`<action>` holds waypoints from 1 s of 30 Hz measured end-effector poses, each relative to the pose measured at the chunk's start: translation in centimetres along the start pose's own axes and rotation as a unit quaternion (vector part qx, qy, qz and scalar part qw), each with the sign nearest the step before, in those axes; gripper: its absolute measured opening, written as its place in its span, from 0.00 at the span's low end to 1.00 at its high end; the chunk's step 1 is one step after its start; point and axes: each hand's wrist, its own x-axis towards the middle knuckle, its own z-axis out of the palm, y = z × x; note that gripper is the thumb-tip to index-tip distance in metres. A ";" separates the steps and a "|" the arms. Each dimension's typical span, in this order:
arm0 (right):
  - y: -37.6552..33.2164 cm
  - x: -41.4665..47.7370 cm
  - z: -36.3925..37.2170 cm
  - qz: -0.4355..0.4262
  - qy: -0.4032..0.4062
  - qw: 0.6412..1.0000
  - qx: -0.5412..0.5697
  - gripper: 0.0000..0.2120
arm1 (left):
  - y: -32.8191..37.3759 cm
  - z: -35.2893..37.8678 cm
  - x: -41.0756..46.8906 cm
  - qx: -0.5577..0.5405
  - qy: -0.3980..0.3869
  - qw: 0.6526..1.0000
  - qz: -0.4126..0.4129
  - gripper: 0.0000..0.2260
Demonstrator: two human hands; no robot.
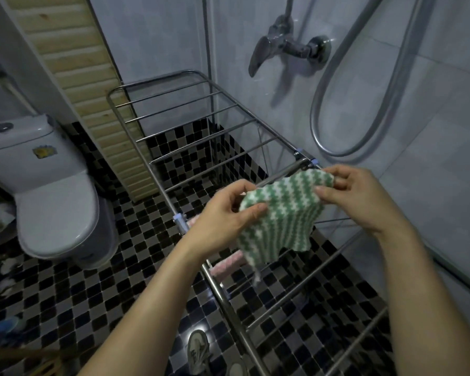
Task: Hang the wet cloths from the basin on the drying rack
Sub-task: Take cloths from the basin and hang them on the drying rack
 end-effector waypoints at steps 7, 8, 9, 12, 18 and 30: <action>5.4 3.2 -4.1 0.060 0.142 0.987 -0.054 0.10 | -3.3 5.7 5.8 0.031 -0.035 0.998 -0.051 0.05; 6.3 4.0 -4.5 0.069 0.154 0.982 -0.080 0.10 | -4.2 6.4 6.8 0.054 -0.032 0.996 -0.061 0.06; 7.0 4.6 -4.6 0.076 0.162 0.978 -0.111 0.09 | -4.8 6.7 7.3 0.078 -0.027 0.994 -0.068 0.07; 8.6 6.9 -4.7 0.093 0.182 0.962 -0.181 0.06 | -6.7 7.4 9.8 0.128 0.002 0.989 -0.077 0.09; 10.0 10.6 -2.9 0.069 0.159 0.960 -0.221 0.19 | -8.9 7.6 13.0 0.166 0.084 0.978 -0.090 0.12; 16.0 10.1 -1.8 0.262 0.243 0.930 -0.082 0.17 | -11.3 8.8 12.3 0.343 -0.003 0.935 -0.088 0.06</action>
